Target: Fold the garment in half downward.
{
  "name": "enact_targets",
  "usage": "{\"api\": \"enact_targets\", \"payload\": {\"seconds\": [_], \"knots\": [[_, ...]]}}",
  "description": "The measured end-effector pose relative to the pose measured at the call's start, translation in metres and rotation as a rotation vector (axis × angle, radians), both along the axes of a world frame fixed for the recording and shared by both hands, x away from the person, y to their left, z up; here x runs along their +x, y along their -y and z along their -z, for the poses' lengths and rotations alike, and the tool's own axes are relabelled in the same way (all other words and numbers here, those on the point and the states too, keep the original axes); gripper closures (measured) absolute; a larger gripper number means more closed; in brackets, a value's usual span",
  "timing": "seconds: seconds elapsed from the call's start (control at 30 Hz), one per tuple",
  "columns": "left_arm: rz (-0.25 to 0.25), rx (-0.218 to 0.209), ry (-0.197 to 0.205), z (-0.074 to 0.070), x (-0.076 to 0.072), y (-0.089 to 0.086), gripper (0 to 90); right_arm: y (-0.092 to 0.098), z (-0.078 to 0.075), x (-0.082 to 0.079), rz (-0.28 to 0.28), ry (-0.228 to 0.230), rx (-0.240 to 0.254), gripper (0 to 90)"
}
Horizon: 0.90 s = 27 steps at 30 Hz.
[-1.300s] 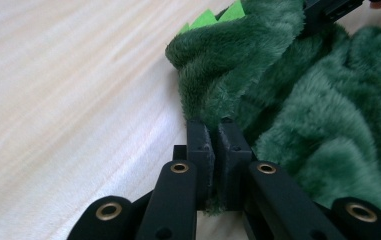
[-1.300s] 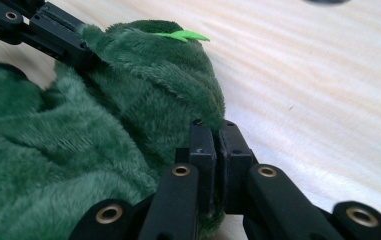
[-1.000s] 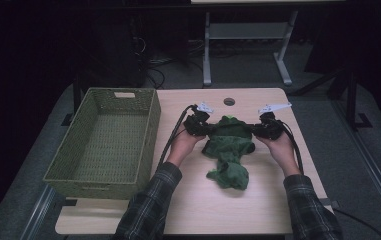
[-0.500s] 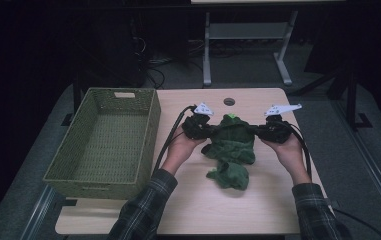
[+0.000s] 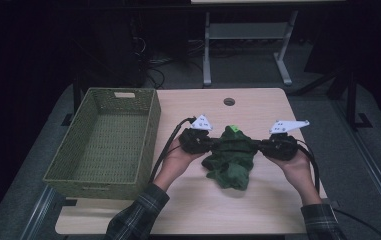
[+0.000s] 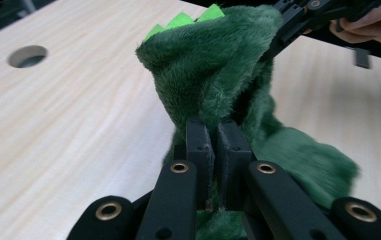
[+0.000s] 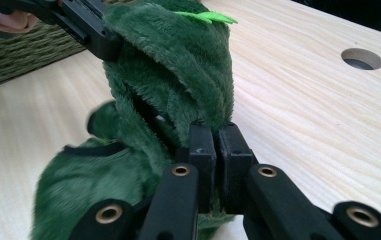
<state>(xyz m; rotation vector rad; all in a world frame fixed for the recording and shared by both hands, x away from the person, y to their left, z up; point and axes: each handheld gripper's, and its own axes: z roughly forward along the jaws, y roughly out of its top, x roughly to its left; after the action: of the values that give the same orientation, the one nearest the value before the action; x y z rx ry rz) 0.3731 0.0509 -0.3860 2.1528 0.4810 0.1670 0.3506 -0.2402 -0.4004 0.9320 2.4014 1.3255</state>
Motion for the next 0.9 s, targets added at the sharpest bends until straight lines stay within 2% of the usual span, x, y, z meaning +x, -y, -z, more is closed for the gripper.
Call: {"api": "enact_targets", "payload": {"seconds": [0.03,0.13,0.2,0.3,0.37,0.47,0.53,0.6,0.67,0.8,0.83,0.9], "knots": [[0.007,0.003,0.000,0.001,-0.004,-0.001,85.8,0.000,0.000,-0.003,-0.003,0.009,-0.001,86.4],[0.031,0.009,0.002,0.003,-0.013,-0.003,85.7,0.000,0.001,-0.013,-0.024,-0.007,-0.009,86.3],[0.048,0.013,0.000,0.006,-0.019,-0.004,85.6,0.000,0.003,-0.020,-0.028,0.007,-0.013,86.3],[0.072,0.010,0.000,0.011,-0.026,-0.005,85.6,0.000,0.006,-0.030,-0.041,-0.013,-0.026,86.3],[0.094,0.018,0.007,0.014,-0.031,-0.005,85.5,0.000,0.008,-0.036,-0.042,0.001,-0.021,86.3],[0.116,0.029,0.008,0.019,-0.037,-0.005,85.5,0.001,0.012,-0.043,-0.049,-0.023,-0.035,86.0],[0.132,0.037,0.005,0.023,-0.041,-0.006,85.5,0.002,0.015,-0.048,-0.058,-0.018,-0.020,86.0],[0.142,0.045,-0.001,0.027,-0.045,-0.006,85.5,0.002,0.018,-0.053,-0.065,-0.037,-0.032,86.0],[0.154,0.057,-0.004,0.032,-0.048,-0.006,85.5,0.000,0.023,-0.059,-0.076,-0.034,-0.033,86.0],[0.177,0.086,-0.036,0.045,-0.054,-0.004,85.4,-0.005,0.033,-0.067,-0.092,-0.062,-0.069,85.7],[0.182,0.093,-0.040,0.047,-0.055,-0.004,85.3,-0.005,0.035,-0.070,-0.102,-0.067,-0.062,85.8],[0.193,0.100,-0.057,0.053,-0.058,-0.002,85.2,-0.007,0.040,-0.072,-0.111,-0.099,-0.082,85.7]]}}
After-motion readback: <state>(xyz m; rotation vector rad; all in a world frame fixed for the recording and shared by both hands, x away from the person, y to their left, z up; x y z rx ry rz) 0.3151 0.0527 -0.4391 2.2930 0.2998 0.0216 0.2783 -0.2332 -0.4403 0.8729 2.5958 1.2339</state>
